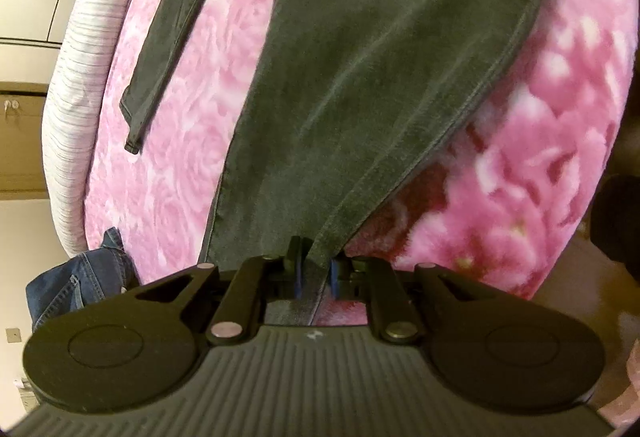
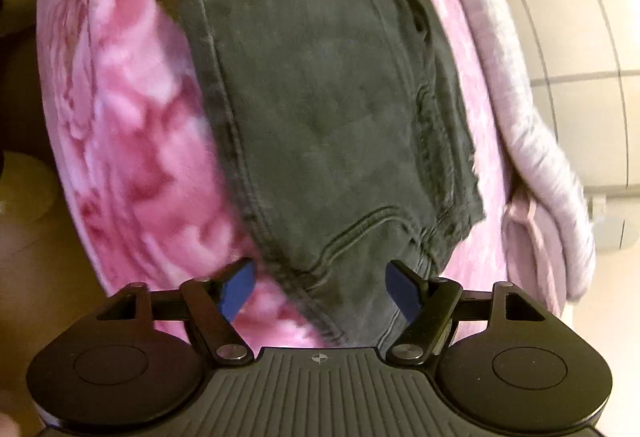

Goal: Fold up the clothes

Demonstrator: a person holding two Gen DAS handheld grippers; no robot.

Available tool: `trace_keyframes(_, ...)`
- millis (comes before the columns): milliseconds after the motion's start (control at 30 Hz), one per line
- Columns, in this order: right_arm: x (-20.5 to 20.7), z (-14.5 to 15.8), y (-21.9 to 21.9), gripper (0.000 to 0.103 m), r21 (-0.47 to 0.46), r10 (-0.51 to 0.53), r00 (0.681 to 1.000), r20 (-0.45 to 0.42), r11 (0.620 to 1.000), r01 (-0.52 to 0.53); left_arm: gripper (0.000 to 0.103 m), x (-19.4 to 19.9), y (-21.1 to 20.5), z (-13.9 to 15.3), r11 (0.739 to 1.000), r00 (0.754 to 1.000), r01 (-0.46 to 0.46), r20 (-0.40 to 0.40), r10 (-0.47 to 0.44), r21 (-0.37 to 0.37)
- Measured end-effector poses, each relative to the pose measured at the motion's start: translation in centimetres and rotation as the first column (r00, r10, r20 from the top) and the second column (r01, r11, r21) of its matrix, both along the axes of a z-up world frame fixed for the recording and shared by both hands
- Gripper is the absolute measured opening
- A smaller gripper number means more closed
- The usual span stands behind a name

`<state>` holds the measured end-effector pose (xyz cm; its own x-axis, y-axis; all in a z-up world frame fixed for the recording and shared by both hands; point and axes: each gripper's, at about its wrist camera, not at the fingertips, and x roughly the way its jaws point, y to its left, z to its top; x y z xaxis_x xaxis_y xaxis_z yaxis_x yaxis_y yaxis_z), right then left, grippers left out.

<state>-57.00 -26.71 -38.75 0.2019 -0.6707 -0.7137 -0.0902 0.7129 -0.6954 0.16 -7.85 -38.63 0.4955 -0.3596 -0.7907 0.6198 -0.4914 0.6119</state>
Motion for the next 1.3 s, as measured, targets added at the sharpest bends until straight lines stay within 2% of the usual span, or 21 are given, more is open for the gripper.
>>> trace_keyframes(133,-1.9,0.2,-1.4,0.074,-0.021,0.049,0.998,0.029,0.999,-0.048,0.012,0.4,-0.8,0.8,1.0,1.0,-0.017,-0.015,0.017,-0.003)
trace_keyframes(200,-2.2,0.5,-2.1,0.074,-0.009,0.063,0.998,0.028,0.998,-0.063,0.011,0.2,-1.1,0.9,1.0,1.0,-0.01,-0.007,0.011,0.013)
trace_keyframes(433,-3.0,1.4,-4.5,0.07,0.043,0.109,0.994,0.022,0.993,-0.11,0.01,-0.1,-3.2,2.8,0.999,0.998,-0.05,0.023,0.051,-0.015)
trace_keyframes(500,-3.2,1.6,-5.1,0.06,0.058,0.123,0.992,0.021,0.991,-0.124,0.01,-0.3,-3.5,3.6,0.999,0.998,-0.046,0.037,0.047,-0.023)
trace_keyframes(567,-3.5,1.9,-5.8,0.037,0.072,0.136,0.991,0.02,0.988,-0.137,0.01,-0.4,-3.7,4.5,0.999,0.998,-0.046,0.047,0.047,-0.03)
trace_keyframes(600,-3.6,2.0,-6.1,0.03,0.08,0.143,0.99,0.019,0.986,-0.144,0.009,-0.4,-3.8,5.0,0.998,0.998,-0.047,0.05,0.049,-0.032)
trace_keyframes(633,-3.6,2.6,-6.2,0.014,0.096,0.138,0.99,0.026,0.985,-0.14,0.009,-0.5,-3.9,5.5,0.998,0.997,-0.051,0.053,0.053,-0.033)
trace_keyframes(667,-3.6,3.3,-6.3,0.007,0.114,0.132,0.991,0.035,0.984,-0.135,0.009,-0.6,-4.0,5.9,0.998,0.997,-0.055,0.056,0.057,-0.036)
trace_keyframes(800,-3.3,7.7,-7.0,0.005,0.161,0.08,0.991,0.103,0.982,-0.096,0.008,-1.0,-4.4,8.9,0.992,0.993,-0.101,0.052,0.105,-0.074)
trace_keyframes(967,-2.0,14.9,-10.3,0.005,0.143,0.077,0.982,0.175,0.984,-0.102,0.008,-0.2,-6.4,14.6,0.976,0.987,-0.158,-0.026,0.156,-0.15)
trace_keyframes(1067,-0.5,18.6,-13.6,0.005,0.126,0.067,0.978,0.195,0.988,-0.093,0.008,1.6,-8.9,17.7,0.974,0.977,-0.197,-0.109,0.185,-0.116)
trace_keyframes(1133,0.9,20.1,-15.6,0.005,0.124,0.059,0.98,0.189,0.989,-0.083,0.008,3.1,-11.2,19.2,0.975,0.968,-0.211,-0.152,0.198,-0.073)
trace_keyframes(1300,5.3,21.0,-21.2,0.005,0.151,-0.006,0.989,0.148,0.988,-0.017,0.008,6.9,-17.7,20.9,0.972,0.936,-0.226,-0.263,0.234,0.061)
